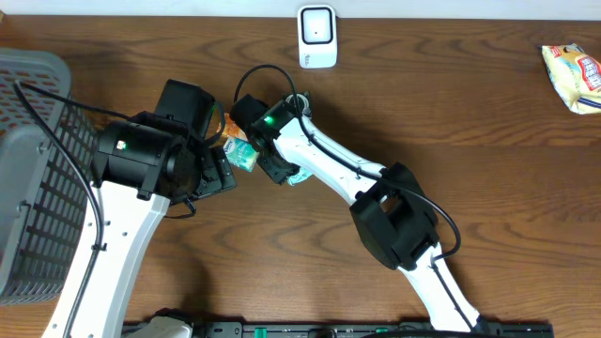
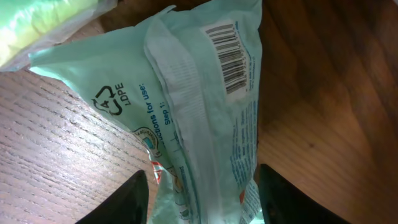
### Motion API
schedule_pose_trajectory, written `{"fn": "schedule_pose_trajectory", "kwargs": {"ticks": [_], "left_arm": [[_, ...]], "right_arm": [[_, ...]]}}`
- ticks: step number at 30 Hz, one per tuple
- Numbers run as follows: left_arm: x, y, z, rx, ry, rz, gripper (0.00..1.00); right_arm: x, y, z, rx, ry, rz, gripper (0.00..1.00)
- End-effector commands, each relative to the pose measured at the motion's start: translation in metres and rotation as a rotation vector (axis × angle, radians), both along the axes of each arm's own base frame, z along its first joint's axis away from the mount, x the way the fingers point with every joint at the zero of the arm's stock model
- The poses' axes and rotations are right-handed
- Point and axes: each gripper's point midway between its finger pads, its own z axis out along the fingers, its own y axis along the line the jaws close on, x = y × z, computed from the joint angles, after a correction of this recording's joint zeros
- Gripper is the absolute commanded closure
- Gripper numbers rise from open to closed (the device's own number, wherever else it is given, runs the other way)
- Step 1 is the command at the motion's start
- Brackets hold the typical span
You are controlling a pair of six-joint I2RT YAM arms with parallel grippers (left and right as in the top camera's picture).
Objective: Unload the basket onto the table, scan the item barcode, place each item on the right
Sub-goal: 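Carry the mint pack rightward and drop it on the table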
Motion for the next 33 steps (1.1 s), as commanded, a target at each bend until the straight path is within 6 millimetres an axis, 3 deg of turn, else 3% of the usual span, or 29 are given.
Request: {"fn": "schedule_pose_trajectory", "kwargs": {"ticks": [1,9,15,20,25,30,33], "left_arm": [[-0.001,0.002,0.002,-0.001,-0.008,0.014,0.02],[-0.001,0.002,0.002,-0.001,-0.008,0.014,0.02],[-0.001,0.002,0.002,-0.001,-0.008,0.014,0.02],[-0.001,0.002,0.002,-0.001,-0.008,0.014,0.03],[-0.001,0.002,0.002,-0.001,-0.008,0.014,0.02],[-0.001,0.002,0.002,-0.001,-0.008,0.014,0.02],[-0.001,0.002,0.002,-0.001,-0.008,0.014,0.03]], "right_arm": [[-0.002,-0.006,-0.007,-0.023,0.006,-0.014,0.5],[-0.011,-0.014,-0.034,0.0,0.065,-0.032,0.51],[-0.021,-0.001,-0.029,0.137,0.193,-0.06,0.68],[-0.02,0.007,-0.005,0.328,0.352,-0.116,0.69],[-0.02,0.011,0.031,0.651,0.57,-0.099,0.69],[-0.013,-0.008,0.071,0.94,0.695,-0.062,0.7],[-0.011,-0.025,0.082,1.049,0.733,-0.067,0.71]]}}
